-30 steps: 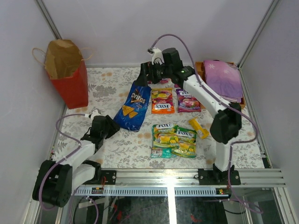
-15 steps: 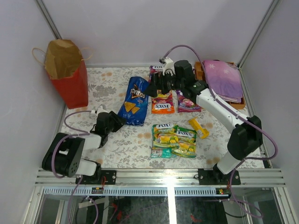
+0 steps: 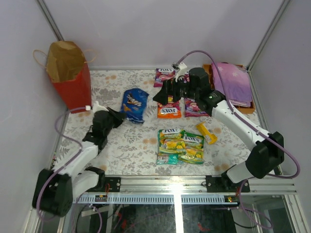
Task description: Take the snacks out of the paper bag
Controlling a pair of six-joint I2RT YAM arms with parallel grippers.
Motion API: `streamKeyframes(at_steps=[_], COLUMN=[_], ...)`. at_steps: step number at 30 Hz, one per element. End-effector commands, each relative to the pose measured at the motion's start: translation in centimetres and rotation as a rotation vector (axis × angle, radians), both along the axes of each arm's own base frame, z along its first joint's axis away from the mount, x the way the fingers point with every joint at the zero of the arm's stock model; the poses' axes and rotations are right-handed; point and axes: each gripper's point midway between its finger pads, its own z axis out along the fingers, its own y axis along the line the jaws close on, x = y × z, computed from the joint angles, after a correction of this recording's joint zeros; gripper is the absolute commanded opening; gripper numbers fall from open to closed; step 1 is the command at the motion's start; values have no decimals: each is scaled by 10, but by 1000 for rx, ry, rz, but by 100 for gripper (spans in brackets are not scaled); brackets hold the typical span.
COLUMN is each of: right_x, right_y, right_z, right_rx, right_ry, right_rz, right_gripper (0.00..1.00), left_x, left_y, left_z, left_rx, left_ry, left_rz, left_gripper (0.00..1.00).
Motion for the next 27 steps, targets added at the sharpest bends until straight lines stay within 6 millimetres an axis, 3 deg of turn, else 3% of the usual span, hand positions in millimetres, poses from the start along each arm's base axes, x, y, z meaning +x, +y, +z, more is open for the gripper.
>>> streamKeyframes(at_steps=[1,3,4,6,9,10,12,13,15,16,21,23,27], right_x=[-2,-2,-2,-3,-4,-5,-7,-7,-9,-10,-10,-10,-13], right_y=[-4,-3,-3,-1,-2,-3,-6,-7,-9,-8,-5,-3,-2], right_z=[26,24,22,19,15,14,14,15,16,16,15,15,13], right_rx=[56,60,61,66,62,58,51,50,53,56,75,88,95], right_ry=[-77,-71,-65,-53,-45,-44,-52,-53,-57,-57,-45,-37,-27], right_rz=[-15,-15,-13,-7,-6,-9,-15,-18,-21,-20,-10,-4,3], right_gripper=[100,100,99,99,99,100,100,99,99,99,100,100,99], left_x=[-2,-10,-12,-18,-31,-35,-44,-47,-55,-58,-66,-60,-33], left_y=[26,39,42,40,30,29,31,30,26,22,20,30,34], left_z=[72,64,49,17,-15,-21,-25,-20,-4,10,102,113,104], left_rx=[77,114,131,138,110,107,114,116,110,102,111,152,249], left_ry=[-133,-120,-90,-13,52,61,74,66,49,26,-91,-100,-28], left_rz=[111,156,167,145,92,85,74,60,25,-4,-45,-1,13], left_gripper=[0,0,0,0,0,4,26,39,85,98,100,100,100])
